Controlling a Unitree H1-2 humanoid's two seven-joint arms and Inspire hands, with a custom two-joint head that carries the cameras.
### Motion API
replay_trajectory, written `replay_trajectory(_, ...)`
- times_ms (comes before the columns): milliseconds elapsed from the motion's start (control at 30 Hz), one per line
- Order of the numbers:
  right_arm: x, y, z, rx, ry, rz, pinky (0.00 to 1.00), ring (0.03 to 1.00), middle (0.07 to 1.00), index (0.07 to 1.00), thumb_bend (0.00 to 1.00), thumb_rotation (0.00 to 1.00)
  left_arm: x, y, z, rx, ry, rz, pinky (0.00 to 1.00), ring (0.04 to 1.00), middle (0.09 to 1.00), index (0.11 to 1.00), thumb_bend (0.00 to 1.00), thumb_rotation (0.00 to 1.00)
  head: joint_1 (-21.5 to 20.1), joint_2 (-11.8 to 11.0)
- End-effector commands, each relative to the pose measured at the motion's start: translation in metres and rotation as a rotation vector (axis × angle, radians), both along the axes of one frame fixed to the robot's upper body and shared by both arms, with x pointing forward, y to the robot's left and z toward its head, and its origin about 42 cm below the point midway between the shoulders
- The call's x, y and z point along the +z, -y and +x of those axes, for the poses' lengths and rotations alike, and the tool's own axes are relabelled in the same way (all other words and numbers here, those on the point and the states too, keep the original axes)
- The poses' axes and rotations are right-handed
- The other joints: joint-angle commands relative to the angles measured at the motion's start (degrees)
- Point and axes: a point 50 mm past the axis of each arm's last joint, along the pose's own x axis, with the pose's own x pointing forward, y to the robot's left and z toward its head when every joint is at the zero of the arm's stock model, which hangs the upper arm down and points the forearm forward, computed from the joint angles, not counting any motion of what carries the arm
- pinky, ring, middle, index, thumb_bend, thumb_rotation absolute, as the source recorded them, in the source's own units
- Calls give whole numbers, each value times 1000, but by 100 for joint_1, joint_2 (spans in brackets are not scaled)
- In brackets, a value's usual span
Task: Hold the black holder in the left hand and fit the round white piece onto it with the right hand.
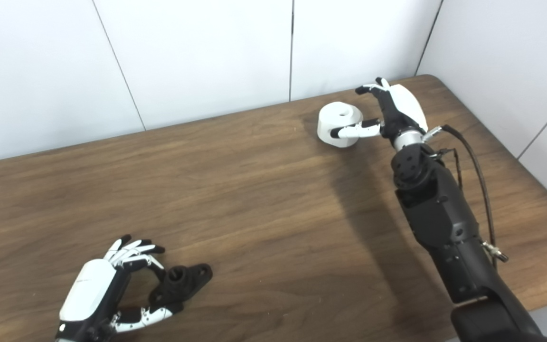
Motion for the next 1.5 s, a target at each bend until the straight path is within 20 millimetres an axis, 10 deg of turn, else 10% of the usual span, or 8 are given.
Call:
replay_trajectory(0, 33, 4, 14, -9, 75, -56, 1000, 1000, 984, 794, 1000, 365, -5, -2, -3, -2, -24, 28, 971, 858, 772, 485, 520, 46, 12, 7)
replay_trajectory(1467, 17, 1, 19, -37, 28, -63, 1000, 1000, 978, 708, 916, 318, -4, -2, 0, -9, -22, 40, 974, 859, 768, 485, 520, 47, 63, -3)
